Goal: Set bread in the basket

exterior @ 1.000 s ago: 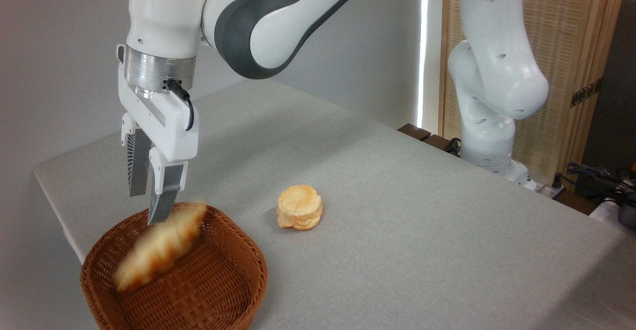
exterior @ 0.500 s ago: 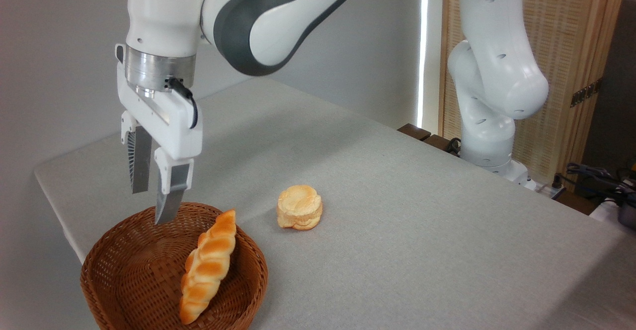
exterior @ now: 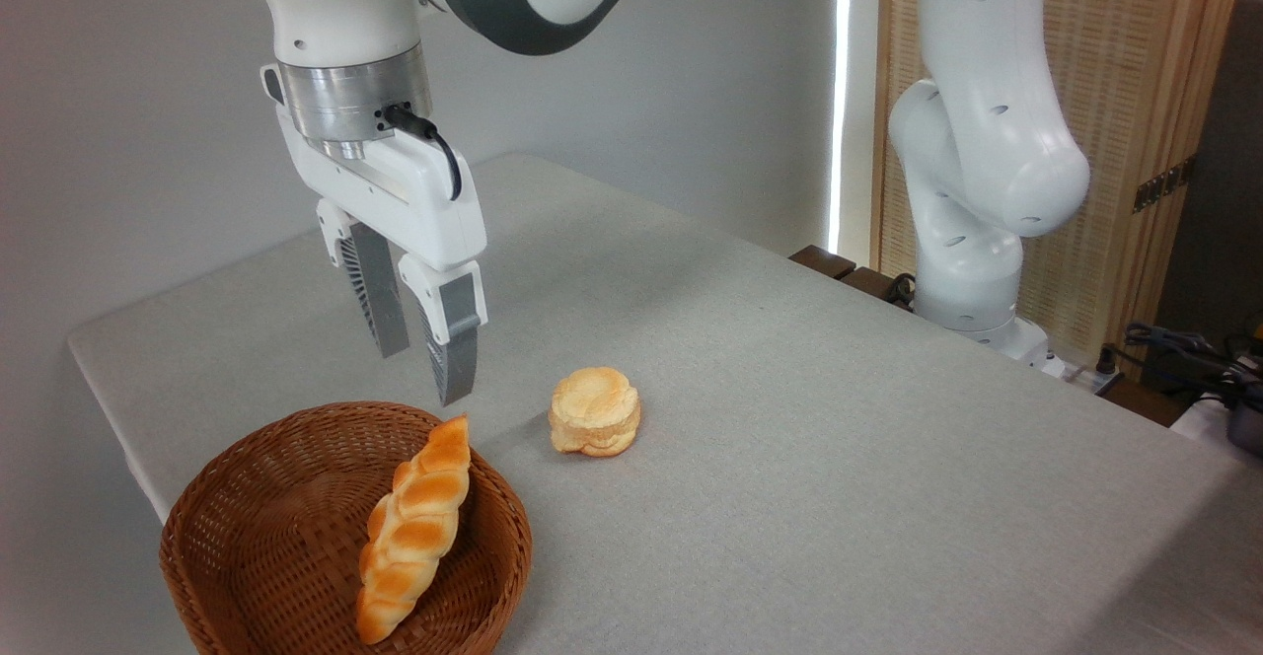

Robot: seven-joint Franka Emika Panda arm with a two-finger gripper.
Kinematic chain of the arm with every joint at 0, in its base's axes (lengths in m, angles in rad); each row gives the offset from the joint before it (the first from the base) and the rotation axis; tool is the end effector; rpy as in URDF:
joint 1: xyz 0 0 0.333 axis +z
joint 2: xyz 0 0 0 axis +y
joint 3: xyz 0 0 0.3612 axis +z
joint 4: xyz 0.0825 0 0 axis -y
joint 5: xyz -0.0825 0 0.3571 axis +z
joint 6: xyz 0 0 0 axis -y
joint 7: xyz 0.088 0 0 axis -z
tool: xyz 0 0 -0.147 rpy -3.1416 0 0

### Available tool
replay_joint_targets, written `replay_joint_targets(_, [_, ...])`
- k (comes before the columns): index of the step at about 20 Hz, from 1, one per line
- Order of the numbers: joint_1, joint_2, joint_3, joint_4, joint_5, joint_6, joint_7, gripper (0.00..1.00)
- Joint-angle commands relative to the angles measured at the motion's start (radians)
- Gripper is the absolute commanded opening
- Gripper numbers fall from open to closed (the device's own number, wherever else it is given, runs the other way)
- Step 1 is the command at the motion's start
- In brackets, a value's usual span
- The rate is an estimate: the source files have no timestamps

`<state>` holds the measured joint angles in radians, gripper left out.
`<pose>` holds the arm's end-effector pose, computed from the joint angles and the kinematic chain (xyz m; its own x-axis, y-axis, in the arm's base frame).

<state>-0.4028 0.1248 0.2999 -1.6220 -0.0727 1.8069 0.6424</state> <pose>0.5833 -0.0789 0.5615 0.7402 -0.6684 0.0734 -0.6695 -0.7427 -0.0114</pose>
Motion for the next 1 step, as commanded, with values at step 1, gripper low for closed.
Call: replay_joint_targets(1, [-0.007, -0.005, 0.004, 0.011, 0.024, -0.031, -0.017, 1.0])
